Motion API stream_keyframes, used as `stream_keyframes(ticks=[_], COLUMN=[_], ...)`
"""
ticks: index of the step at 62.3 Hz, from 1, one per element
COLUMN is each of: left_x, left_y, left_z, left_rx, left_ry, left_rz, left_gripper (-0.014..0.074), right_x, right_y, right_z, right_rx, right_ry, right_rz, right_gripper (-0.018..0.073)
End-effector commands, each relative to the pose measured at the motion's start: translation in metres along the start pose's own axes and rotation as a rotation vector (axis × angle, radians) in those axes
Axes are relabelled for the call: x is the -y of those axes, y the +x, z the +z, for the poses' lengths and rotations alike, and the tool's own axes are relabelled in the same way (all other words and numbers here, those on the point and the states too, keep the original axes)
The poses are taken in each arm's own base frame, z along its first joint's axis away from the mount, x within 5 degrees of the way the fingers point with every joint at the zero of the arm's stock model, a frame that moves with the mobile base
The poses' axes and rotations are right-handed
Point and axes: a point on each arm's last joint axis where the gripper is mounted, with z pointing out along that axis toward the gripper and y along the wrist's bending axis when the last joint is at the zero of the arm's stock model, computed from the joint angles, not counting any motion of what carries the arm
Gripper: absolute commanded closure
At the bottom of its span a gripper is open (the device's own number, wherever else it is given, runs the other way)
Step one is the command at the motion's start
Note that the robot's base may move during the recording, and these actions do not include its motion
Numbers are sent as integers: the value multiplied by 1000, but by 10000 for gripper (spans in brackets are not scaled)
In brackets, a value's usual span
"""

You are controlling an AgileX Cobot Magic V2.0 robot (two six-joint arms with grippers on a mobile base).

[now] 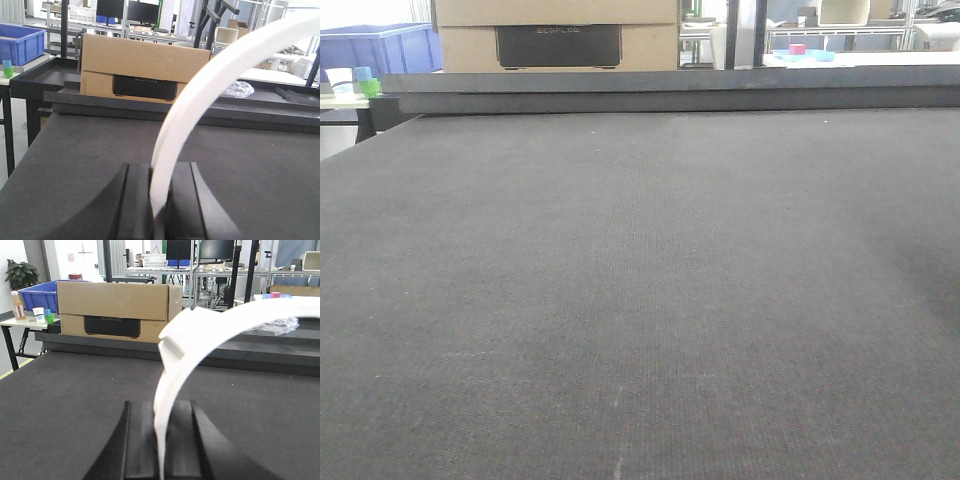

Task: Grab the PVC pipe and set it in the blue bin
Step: 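Raise the held arc clear of the table with both grippers, then drive the base past the red table to the blue bin shelf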

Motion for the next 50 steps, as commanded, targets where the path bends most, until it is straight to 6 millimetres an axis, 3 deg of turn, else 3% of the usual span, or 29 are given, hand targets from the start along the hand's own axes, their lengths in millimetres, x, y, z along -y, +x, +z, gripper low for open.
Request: stream_keyframes(ticks=[1,50], left_x=[1,1], left_y=[-2,-2], left_z=[-2,-2], left_rx=[30,30], left_ry=[7,7], left_rz=[0,0], left_gripper=[707,707], right_x=[0,0], right_y=[-5,-5], right_z=[-2,-2], right_rx=[43,43], right_ry=[-4,-4], right_rz=[-18,-18], right_gripper=[718,718])
